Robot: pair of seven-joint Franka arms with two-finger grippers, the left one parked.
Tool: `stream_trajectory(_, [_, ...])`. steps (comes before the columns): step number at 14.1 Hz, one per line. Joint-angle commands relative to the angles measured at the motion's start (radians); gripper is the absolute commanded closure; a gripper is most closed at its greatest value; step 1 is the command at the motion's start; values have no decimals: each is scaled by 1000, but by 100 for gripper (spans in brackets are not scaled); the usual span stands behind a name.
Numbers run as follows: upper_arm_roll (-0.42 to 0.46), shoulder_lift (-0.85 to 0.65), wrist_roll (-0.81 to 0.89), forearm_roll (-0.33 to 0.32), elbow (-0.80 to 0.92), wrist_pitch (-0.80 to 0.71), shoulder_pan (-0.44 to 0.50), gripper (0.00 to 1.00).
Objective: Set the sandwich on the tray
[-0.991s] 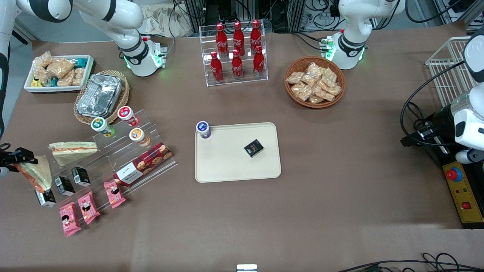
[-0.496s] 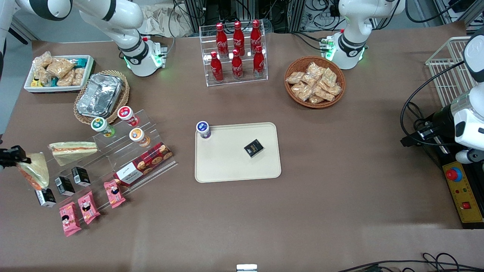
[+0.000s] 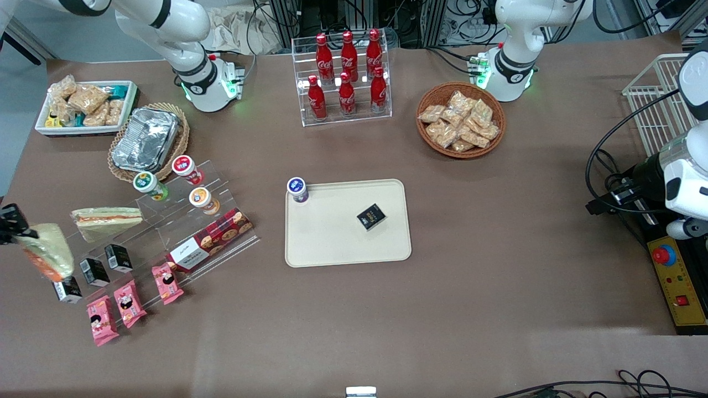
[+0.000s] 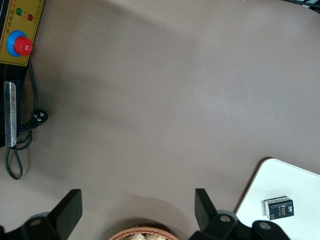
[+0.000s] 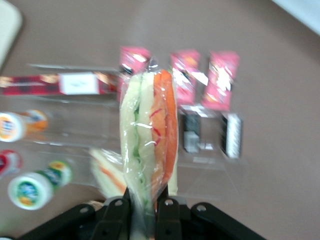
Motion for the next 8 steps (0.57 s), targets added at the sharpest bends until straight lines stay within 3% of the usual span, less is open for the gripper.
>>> stream_trajectory(1, [117,-59,-11,7,0,-32,28,84])
stream_trajectory(3, [178,-57,-8,12,-3,-32,75,83])
stream_trajectory(8, [193,26,76,-14,-6,58,362,83])
